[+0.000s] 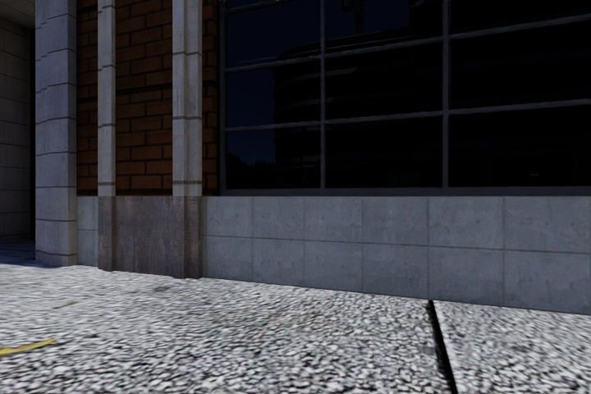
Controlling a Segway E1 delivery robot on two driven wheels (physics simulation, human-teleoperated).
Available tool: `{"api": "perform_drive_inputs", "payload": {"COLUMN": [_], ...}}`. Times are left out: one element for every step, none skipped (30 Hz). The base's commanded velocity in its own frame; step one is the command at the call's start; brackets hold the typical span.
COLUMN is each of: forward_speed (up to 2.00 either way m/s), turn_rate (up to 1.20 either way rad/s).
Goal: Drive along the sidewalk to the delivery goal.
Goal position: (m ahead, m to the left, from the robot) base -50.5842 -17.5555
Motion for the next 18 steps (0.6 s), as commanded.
{"api": "perform_drive_inputs", "payload": {"forward_speed": [0.00,0.00,0.00,0.00,0.00,0.00,0.00,0.00,0.00,0.00,0.00,0.00,0.00,0.00,0.00,0.00,0.00,0.00], "turn_rate": [0.00,0.00,0.00,0.00,0.00,0.00,0.00,0.00,0.00,0.00,0.00,0.00,0.00,0.00,0.00,0.00,0.00,0.00]}}
